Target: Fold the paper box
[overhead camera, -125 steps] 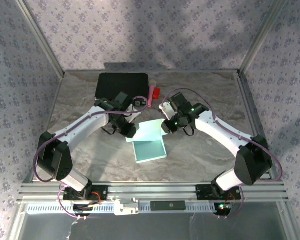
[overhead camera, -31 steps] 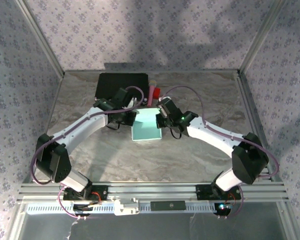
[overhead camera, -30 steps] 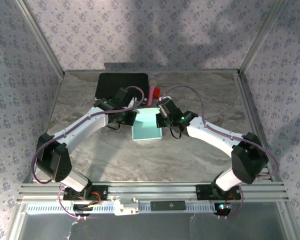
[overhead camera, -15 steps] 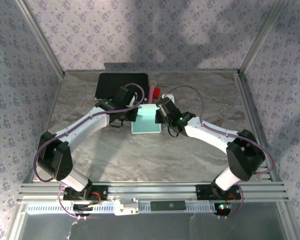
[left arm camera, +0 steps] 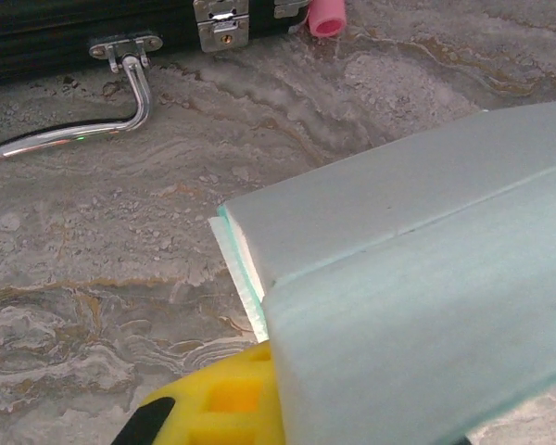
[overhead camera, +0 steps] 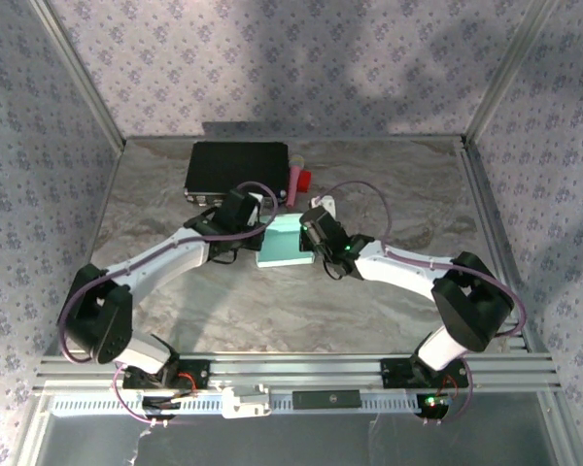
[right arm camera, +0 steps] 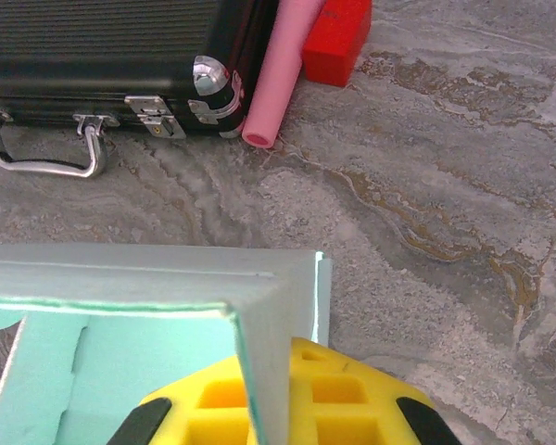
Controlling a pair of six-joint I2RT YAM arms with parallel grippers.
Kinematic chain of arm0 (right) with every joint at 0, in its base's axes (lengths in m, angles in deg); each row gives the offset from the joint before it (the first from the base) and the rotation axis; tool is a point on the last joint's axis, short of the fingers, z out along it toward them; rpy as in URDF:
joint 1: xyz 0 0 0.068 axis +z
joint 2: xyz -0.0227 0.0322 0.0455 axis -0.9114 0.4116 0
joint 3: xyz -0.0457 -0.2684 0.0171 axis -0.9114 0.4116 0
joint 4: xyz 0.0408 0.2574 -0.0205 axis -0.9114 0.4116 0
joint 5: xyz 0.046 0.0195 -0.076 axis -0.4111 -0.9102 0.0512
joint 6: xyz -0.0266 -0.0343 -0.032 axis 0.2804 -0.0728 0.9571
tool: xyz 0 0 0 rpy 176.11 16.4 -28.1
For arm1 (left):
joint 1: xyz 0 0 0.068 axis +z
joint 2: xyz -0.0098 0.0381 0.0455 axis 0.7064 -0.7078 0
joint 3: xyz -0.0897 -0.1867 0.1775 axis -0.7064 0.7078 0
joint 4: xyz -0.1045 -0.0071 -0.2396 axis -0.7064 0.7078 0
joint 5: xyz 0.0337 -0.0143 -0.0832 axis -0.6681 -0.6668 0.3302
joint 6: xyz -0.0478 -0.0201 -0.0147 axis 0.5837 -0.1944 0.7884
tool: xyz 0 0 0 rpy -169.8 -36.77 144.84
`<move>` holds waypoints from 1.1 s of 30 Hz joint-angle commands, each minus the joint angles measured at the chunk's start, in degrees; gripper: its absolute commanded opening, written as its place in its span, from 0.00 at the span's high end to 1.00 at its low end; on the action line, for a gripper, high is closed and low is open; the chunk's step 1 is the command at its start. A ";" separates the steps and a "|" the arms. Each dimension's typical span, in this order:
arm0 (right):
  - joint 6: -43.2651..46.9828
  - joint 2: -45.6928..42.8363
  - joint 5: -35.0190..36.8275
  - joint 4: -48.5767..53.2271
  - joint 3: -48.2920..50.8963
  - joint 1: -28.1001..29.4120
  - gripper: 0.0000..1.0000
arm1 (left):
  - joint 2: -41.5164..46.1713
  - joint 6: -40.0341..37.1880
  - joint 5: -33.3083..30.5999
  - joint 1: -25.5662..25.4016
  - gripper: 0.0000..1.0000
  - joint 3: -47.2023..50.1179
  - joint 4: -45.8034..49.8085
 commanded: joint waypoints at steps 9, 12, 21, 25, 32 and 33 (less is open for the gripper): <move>3.21 -0.82 3.77 -8.37 5.51 4.40 1.00 | 5.12 -0.96 -1.11 -4.79 0.94 7.25 -13.22; 3.83 -0.95 4.82 -9.62 6.81 5.18 1.00 | 6.32 -0.92 -2.05 -5.33 0.93 9.65 -15.50; 5.69 -3.53 5.74 -14.76 13.05 5.75 0.98 | 10.40 -1.55 -3.29 -7.11 0.88 19.23 -25.14; 5.88 -2.95 4.22 -15.79 13.67 5.99 0.97 | 9.58 -0.69 -3.12 -7.31 0.88 20.93 -27.38; 4.84 -1.79 5.79 -15.71 14.56 6.81 0.94 | 8.71 0.57 -4.85 -9.19 0.88 22.60 -28.52; 4.61 -1.91 5.94 -15.57 14.76 6.84 0.94 | 8.70 0.71 -5.29 -9.60 0.88 22.91 -28.94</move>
